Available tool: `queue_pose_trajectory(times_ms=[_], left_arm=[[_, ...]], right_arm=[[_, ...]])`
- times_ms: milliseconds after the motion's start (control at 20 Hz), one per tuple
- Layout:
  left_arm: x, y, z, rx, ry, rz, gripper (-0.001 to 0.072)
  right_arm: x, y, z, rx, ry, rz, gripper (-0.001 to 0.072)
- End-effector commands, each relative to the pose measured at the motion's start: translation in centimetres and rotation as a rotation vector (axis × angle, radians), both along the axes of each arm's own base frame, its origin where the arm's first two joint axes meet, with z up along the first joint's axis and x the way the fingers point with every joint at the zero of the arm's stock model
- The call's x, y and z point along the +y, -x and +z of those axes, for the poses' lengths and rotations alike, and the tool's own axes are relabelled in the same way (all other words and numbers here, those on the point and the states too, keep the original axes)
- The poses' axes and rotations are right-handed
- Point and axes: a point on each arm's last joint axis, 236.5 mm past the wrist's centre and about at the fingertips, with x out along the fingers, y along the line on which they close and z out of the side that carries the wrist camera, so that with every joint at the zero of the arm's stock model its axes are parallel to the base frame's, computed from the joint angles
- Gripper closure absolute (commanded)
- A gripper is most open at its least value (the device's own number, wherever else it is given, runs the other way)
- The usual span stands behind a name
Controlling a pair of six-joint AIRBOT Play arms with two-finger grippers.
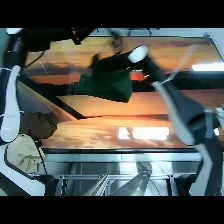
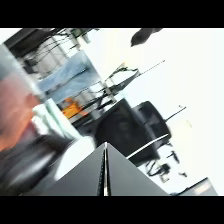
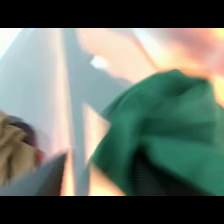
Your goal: Fold the shirts.
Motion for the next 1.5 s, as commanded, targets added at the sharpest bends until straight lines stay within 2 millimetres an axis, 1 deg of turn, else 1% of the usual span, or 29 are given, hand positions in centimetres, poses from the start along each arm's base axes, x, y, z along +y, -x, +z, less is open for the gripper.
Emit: queue_pose_trajectory(times_ms=[0,50,100,200,250,300,400,500,600,650,700,750,800,850,900,950,1050,1200,1300,1350,1400,1450], left_arm=[[1.4,1.9,-0.4,-0.012,-0.064,-0.053,0.0698],[1.4,1.8,-0.8,0.008,-0.057,-0.055,0.0698],[1.3,1.8,-1.5,0.027,-0.058,-0.057,0.0698],[1.3,1.7,-3.4,0.080,-0.060,-0.065,0.0698],[1.3,1.7,-4.3,0.101,-0.061,-0.071,0.0698],[1.3,1.8,-5.2,0.116,-0.063,-0.079,0.0698],[1.3,2.3,-6.8,0.156,-0.065,-0.103,0.0698],[1.4,3.5,-7.9,0.188,-0.067,-0.153,0.0697],[1.5,4.6,-8.5,0.192,-0.062,-0.199,0.0697],[1.5,5.0,-8.6,0.187,-0.062,-0.216,0.0697],[1.5,5.2,-8.6,0.171,-0.062,-0.223,0.0697],[1.5,5.3,-8.5,0.157,-0.060,-0.226,0.0697],[1.5,5.2,-8.6,0.152,-0.061,-0.225,0.0697],[1.5,5.2,-8.6,0.151,-0.061,-0.225,0.0697],[1.5,5.3,-8.6,0.147,-0.060,-0.225,0.0697],[1.6,5.3,-8.6,0.143,-0.061,-0.229,0.0697],[1.6,5.8,-8.5,0.142,-0.061,-0.248,0.0697],[1.6,5.8,-8.5,0.142,-0.061,-0.249,0.0697],[1.6,5.8,-8.5,0.139,-0.061,-0.248,0.0696],[1.6,5.8,-8.5,0.133,-0.061,-0.247,0.0696],[1.6,5.8,-8.6,0.133,-0.061,-0.248,0.0696],[1.6,5.8,-8.6,0.133,-0.062,-0.248,0.0696]], right_arm=[[5.7,1.5,-3.9,0.167,-0.188,-0.039,0.0465],[4.9,1.9,-4.0,0.182,-0.202,-0.014,0.0601],[3.7,2.1,-3.5,0.181,-0.197,0.024,0.0685],[0.9,2.5,-1.9,0.191,-0.175,0.099,0.0687],[-1.2,2.7,-1.5,0.234,-0.141,0.113,0.0687],[-3.5,2.5,-1.3,0.261,-0.091,0.109,0.0687],[-9.5,1.7,-1.4,0.314,0.039,0.059,0.0687],[-15.8,1.5,-1.8,0.372,0.177,-0.006,0.0688],[-21.6,1.8,-2.7,0.444,0.302,-0.088,0.0688],[-23.5,2.0,-3.3,0.473,0.342,-0.120,0.0687],[-24.9,1.9,-4.2,0.504,0.366,-0.163,0.0686],[-25.7,1.9,-5.0,0.543,0.370,-0.201,0.0684],[-26.0,1.6,-6.1,0.583,0.359,-0.241,0.0618],[-25.9,1.2,-7.1,0.618,0.346,-0.274,0.0330],[-25.8,0.7,-8.2,0.654,0.332,-0.307,0.0023],[-25.7,0.4,-9.5,0.690,0.322,-0.334,0.0009],[-24.6,0.2,-11.9,0.751,0.285,-0.338,0.0009],[-20.9,1.0,-14.5,0.860,0.167,-0.268,0.0009],[-18.3,1.8,-15.6,0.903,0.090,-0.198,0.0009],[-17.2,2.1,-15.8,0.924,0.049,-0.170,0.0037],[-16.9,1.8,-15.6,0.930,0.013,-0.164,0.0130],[-16.6,1.8,-15.4,0.932,-0.012,-0.151,0.0188]])
